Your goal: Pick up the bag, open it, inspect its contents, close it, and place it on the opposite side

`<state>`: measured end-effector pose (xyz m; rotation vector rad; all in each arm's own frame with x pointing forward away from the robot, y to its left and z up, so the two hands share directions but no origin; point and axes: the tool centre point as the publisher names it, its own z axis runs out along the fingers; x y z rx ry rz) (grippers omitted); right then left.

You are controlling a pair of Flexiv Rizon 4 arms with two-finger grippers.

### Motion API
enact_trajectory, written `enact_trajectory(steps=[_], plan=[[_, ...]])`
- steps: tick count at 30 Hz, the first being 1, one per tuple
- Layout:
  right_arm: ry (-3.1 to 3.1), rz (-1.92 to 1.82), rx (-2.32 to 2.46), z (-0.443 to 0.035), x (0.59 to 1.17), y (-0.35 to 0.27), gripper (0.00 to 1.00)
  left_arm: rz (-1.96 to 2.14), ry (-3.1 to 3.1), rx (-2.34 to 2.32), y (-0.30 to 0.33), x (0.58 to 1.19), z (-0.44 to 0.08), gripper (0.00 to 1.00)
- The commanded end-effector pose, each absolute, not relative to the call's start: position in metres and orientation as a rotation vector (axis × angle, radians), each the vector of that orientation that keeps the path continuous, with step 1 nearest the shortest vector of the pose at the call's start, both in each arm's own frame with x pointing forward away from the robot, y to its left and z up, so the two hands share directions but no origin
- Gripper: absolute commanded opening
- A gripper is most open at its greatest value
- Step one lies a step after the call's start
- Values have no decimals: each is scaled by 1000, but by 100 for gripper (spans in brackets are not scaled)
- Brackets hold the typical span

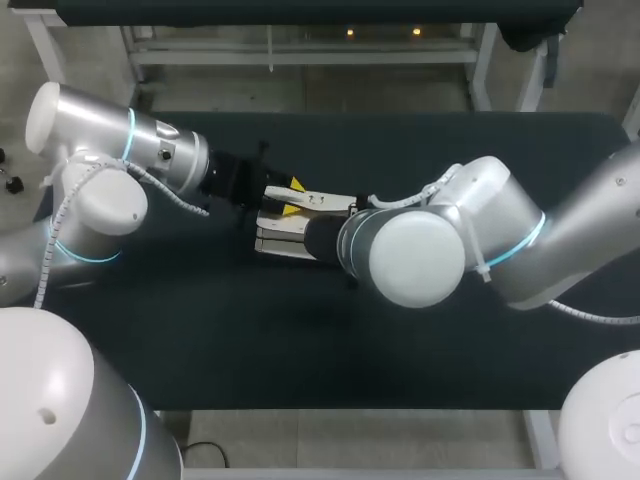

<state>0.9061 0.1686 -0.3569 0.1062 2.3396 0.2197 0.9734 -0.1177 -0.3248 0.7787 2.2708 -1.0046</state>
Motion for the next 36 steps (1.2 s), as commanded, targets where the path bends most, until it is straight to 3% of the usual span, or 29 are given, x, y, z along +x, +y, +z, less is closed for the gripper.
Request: enact_trajectory(steps=[1, 18, 36], plan=[[2218, 232, 106, -362, 904, 166, 0, -971, 2290, 764, -120, 971, -323, 0], [2218, 232, 106, -362, 904, 166, 0, -1015, 2374, 728, -136, 962, -339, 0], [2218, 232, 106, -362, 904, 166, 0, -974, 2380, 676, -109, 975, -349, 0]])
